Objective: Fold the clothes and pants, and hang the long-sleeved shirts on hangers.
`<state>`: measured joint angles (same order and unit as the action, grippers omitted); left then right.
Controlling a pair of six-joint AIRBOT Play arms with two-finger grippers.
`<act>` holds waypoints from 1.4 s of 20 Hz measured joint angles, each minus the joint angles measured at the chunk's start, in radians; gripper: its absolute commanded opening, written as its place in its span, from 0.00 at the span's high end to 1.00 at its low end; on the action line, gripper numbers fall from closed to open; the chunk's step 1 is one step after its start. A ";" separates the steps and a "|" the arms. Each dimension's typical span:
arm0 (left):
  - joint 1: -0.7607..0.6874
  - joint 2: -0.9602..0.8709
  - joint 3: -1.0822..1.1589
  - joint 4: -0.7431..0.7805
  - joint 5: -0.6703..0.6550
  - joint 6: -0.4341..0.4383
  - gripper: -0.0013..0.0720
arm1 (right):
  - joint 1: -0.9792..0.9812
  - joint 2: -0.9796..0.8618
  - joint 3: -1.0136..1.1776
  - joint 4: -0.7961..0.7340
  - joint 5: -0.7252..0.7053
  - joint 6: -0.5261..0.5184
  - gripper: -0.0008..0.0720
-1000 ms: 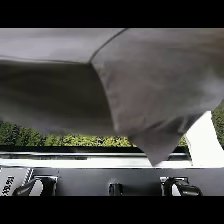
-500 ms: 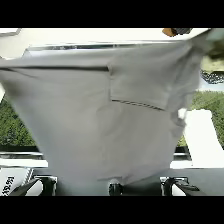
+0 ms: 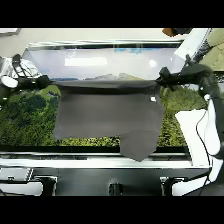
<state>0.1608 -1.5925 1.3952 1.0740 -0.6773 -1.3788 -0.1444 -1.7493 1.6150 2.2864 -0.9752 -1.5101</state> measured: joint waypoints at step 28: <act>0.020 -0.122 0.053 0.061 -0.478 -0.016 0.20 | -0.003 -0.002 -0.004 -0.279 -0.314 -0.008 0.33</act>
<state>0.1810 -1.7145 1.4483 1.1351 -1.1549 -1.3945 -0.1471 -1.7512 1.6112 2.0075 -1.2888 -1.5185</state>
